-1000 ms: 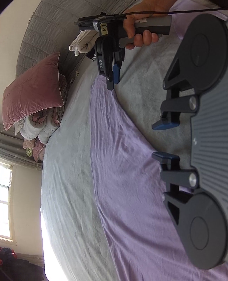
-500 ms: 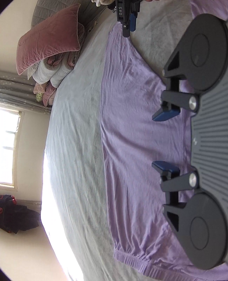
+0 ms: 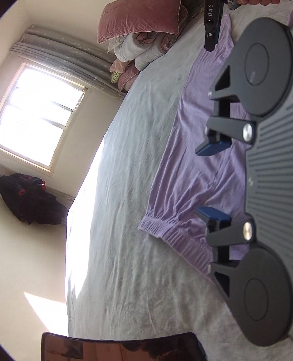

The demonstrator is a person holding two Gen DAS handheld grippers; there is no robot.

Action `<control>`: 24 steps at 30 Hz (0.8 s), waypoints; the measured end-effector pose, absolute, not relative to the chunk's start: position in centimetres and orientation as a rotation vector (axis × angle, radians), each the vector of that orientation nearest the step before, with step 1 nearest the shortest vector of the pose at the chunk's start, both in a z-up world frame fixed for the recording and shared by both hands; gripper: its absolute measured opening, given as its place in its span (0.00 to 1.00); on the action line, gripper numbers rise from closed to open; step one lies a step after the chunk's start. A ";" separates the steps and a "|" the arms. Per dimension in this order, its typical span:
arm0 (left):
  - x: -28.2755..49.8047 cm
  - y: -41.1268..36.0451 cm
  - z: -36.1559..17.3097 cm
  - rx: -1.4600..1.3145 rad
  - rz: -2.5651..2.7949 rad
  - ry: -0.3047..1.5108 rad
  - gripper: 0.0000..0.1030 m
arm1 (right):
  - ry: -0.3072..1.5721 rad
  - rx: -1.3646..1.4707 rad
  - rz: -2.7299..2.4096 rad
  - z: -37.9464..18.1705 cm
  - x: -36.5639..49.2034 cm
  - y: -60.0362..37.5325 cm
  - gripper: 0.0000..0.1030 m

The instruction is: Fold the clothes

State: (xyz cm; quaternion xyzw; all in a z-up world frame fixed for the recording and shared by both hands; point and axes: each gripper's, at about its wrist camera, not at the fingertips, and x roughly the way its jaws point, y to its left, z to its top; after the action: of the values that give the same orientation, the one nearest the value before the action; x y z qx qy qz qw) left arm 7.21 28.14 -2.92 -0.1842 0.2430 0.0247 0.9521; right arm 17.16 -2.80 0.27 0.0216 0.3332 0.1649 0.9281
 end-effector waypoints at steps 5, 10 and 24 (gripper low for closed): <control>6.7 29.5 -3.6 -0.404 0.072 0.484 0.50 | 0.676 -0.041 0.464 0.3 19.5 3.6 0.41; 6.0 30.5 -3.4 -0.428 0.101 0.491 0.49 | 0.676 -0.136 0.575 -0.4 22.1 9.8 0.41; 6.4 31.4 -2.6 -0.376 0.049 0.443 0.22 | 0.678 -0.351 0.758 -2.2 26.8 19.3 0.36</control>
State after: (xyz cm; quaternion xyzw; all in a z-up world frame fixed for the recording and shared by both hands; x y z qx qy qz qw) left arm 6.36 31.39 -2.63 -0.1856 0.2184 0.0243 0.9577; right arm 26.78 19.35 -2.20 -0.1674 0.3230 0.3610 0.8587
